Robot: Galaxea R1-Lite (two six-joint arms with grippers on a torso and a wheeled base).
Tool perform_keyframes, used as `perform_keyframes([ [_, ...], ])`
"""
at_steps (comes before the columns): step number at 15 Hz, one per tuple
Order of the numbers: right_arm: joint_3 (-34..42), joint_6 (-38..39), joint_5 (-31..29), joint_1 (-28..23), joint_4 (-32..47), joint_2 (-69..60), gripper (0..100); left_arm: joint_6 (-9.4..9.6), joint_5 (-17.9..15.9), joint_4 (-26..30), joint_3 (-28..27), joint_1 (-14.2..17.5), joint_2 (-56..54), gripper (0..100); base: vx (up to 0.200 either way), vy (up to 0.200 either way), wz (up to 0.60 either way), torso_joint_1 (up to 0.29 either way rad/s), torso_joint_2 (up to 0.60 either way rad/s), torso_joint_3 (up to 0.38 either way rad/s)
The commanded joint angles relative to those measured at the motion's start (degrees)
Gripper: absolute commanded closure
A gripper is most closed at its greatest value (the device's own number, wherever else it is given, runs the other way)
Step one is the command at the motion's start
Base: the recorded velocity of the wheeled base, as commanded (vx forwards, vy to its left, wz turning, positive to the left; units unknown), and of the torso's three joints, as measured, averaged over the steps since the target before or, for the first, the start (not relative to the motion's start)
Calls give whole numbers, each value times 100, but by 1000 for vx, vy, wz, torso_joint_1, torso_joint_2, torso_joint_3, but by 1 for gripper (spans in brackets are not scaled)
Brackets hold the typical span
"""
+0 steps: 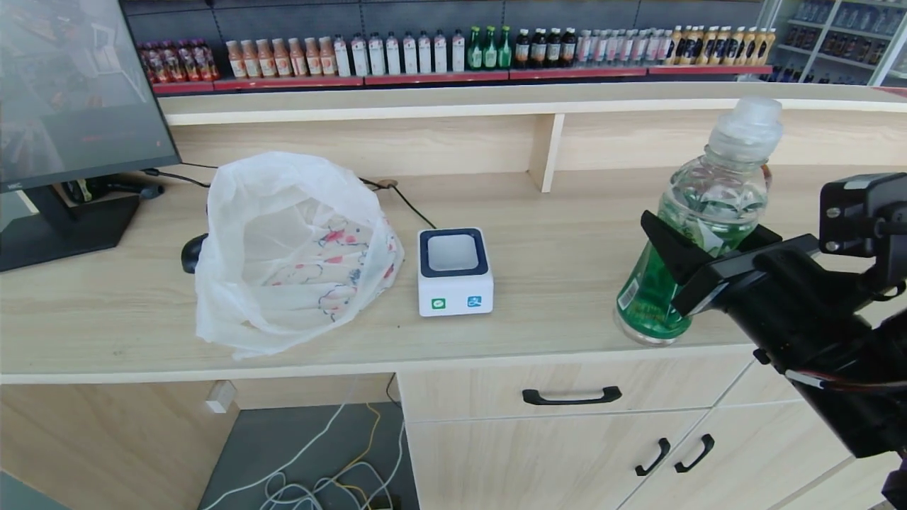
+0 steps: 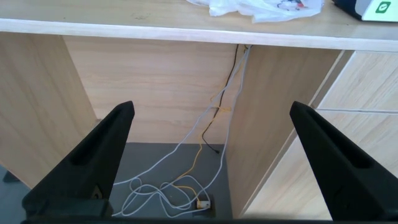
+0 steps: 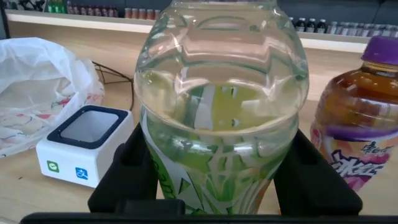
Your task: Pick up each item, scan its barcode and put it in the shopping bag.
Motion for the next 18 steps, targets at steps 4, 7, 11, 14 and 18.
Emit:
perform_keyframes([
  [4,111,-17,-69,35,-131,16,100,-1,-2,-4,0,-1,-2,0,0,200,0,7,2,1],
  [7,102,-35,-69,35,-131,16,100,-1,6,-4,0,-1,-2,0,0,200,0,4,2,4],
  [11,23,-35,-61,35,-131,60,100,8,-2,-4,0,-1,-2,0,0,0,0,0,0,0],
  [14,-206,-333,-43,44,-131,227,100,8,6,-4,0,-1,-2,0,0,0,0,0,0,0],
  [18,-373,-1124,-69,53,-131,297,100,8,6,-4,0,-1,-2,0,0,0,0,0,0,0],
])
